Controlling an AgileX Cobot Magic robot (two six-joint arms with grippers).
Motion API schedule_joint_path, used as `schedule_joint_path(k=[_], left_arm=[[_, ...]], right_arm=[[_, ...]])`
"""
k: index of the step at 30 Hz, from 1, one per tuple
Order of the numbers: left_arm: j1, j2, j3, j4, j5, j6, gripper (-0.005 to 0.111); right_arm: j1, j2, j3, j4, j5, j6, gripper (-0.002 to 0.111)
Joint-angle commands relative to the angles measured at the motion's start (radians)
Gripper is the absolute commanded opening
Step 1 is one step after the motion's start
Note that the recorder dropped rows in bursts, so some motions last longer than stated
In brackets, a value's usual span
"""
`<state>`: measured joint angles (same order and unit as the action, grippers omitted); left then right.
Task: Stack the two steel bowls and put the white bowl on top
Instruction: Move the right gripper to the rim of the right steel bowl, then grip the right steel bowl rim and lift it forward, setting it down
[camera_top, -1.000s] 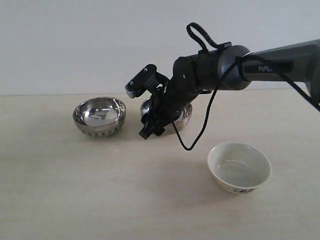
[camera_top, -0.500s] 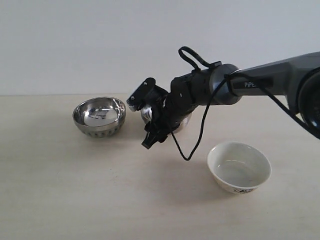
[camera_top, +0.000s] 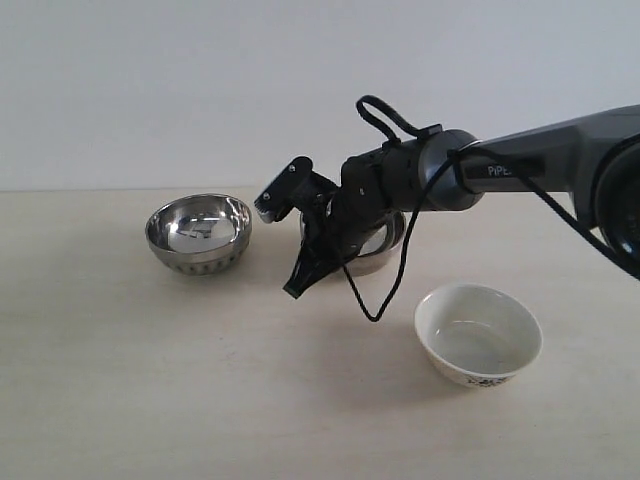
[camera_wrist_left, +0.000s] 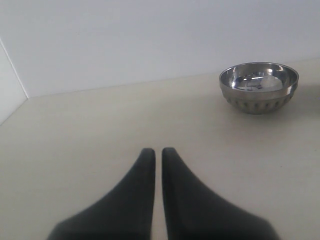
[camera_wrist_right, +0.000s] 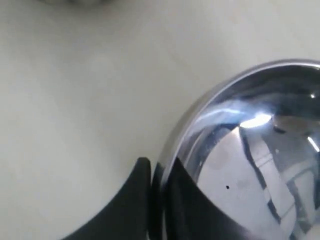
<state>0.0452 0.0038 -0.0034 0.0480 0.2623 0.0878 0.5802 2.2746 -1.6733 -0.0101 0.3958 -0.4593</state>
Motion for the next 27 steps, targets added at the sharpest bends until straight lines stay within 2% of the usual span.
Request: schedule_joint_path(k=[1,12,17,21,27], left_arm=[[0.002,-0.004,0.003,-0.007,-0.008,-0.010,0.004],[0.002,-0.004,0.003,-0.007,-0.008,-0.010,0.004],[0.002,-0.004,0.003,-0.007,-0.008,-0.010,0.004],[0.002,-0.004,0.003,-0.007,-0.008,-0.010,0.004],[0.002,-0.004,0.003,-0.007,-0.008,-0.010,0.004]], right_arm=[[-0.003,-0.056,-0.010,-0.015,0.074,0.005,0.000],[0.001,-0.181,-0.061,-0.022,0.365,0.004,0.000],[0.048,-0.192,-0.061,-0.034,0.495,0.007,0.000],[0.108,-0.194,-0.061,-0.081,0.512,0.080,0.000],[0.169,-0.197,-0.061,-0.053,0.510,0.102,0.000]])
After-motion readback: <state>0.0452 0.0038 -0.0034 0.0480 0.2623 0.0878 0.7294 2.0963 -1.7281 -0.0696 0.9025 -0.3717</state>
